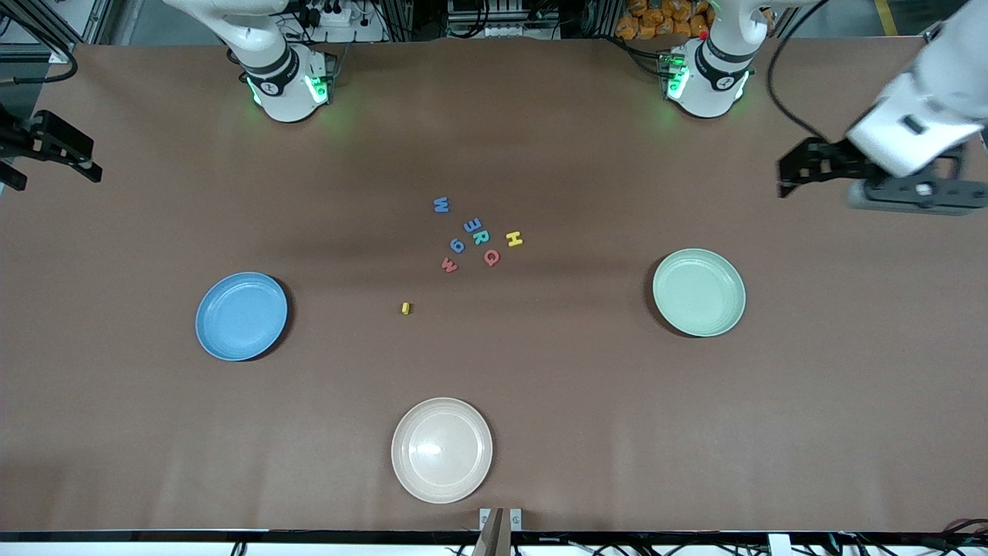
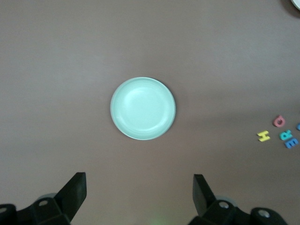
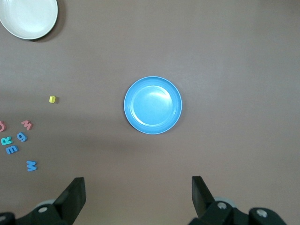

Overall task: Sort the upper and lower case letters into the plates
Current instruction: 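Reach both grippers from rest toward the scattered foam letters, then grasp the yellow u with the right gripper while the left gripper grasps H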

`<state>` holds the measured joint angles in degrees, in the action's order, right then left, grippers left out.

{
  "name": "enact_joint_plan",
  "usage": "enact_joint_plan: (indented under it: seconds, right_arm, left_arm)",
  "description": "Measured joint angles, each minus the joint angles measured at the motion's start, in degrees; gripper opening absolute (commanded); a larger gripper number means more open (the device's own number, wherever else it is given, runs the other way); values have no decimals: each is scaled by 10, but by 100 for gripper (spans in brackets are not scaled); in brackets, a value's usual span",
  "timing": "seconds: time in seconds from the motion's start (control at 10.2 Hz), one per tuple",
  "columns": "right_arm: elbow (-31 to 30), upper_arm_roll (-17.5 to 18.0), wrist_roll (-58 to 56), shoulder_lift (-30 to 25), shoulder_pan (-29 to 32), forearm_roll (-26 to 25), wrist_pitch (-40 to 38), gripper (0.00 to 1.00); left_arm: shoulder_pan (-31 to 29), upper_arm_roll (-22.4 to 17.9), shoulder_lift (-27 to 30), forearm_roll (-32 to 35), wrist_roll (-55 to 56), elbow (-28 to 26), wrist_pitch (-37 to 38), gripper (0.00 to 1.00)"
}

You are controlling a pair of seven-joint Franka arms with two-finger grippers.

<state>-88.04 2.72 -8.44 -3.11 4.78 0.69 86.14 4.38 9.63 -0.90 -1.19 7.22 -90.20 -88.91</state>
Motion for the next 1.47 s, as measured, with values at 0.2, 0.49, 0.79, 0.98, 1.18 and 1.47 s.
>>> enact_joint_plan:
  seconds: [0.2,0.49,0.79,0.98,1.18,1.47]
  right_arm:
    - [-2,0,18,27,0,2,-1,100]
    - [-7,2,36,93,-14,5,48,100]
    - [-26,4,43,143,-65,5,117,100]
    - [-31,5,66,180,-97,6,160,100]
    - [-31,5,94,218,-123,6,194,100]
    - [-31,6,144,263,-159,6,233,100]
  left_arm:
    - [42,10,-33,-2,33,-3,-19,100]
    - [115,12,-91,-2,140,-4,-64,100]
    - [183,13,-150,-3,220,-10,-144,100]
    - [236,14,-198,-3,291,-14,-201,100]
    - [274,13,-244,-3,323,-15,-258,100]
    - [312,13,-302,8,323,-32,-346,100]
